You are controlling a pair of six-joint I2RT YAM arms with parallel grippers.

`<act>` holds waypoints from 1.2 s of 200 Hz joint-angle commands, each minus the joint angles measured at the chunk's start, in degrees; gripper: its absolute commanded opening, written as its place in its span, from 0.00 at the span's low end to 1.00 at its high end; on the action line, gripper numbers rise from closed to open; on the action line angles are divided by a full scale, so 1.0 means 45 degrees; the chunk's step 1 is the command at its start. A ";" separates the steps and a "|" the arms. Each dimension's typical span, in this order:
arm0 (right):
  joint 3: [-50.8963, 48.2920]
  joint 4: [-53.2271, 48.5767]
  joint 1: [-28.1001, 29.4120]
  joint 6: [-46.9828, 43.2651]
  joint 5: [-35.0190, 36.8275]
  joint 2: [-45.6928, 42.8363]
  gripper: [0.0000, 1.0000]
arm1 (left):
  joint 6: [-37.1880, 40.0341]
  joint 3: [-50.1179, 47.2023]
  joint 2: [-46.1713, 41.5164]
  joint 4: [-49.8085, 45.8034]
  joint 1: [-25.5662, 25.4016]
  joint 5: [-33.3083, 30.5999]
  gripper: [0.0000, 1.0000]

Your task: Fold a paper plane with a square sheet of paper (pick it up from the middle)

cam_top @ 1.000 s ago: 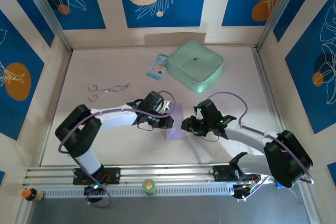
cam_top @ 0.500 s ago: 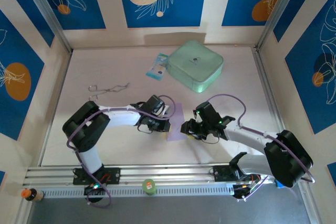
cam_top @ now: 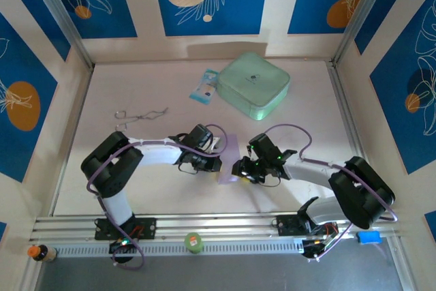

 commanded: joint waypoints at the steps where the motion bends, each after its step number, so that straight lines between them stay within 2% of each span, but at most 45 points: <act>1: 0.0055 0.1046 -0.0222 0.0302 -0.0612 0.0128 0.43 | -0.0058 -0.0374 0.0196 -0.0591 0.0023 -0.0058 0.05; 47: 0.0464 0.2176 -0.1335 0.0001 -0.2117 0.0832 0.47 | -0.0078 -0.0365 0.0176 -0.0549 0.0008 -0.0020 0.04; 134: 0.1420 0.2708 -0.2227 -0.0832 -0.2984 0.2596 0.47 | -0.0042 -0.0302 0.0038 -0.0747 0.0019 -0.0016 0.04; 175: 0.1201 0.3010 -0.2515 -0.0878 -0.3076 0.2832 0.42 | -0.0076 -0.0292 -0.0137 -0.0636 0.0019 -0.0017 0.05; 205: 0.0954 0.3486 -0.2681 -0.0919 -0.3261 0.2979 0.33 | -0.0063 -0.0205 -0.0216 -0.0662 0.0018 0.0006 0.06; 240: 0.1027 0.2965 -0.2663 -0.1293 -0.2831 0.2969 0.27 | -0.0091 -0.0127 -0.0346 -0.0679 0.0018 0.0047 0.07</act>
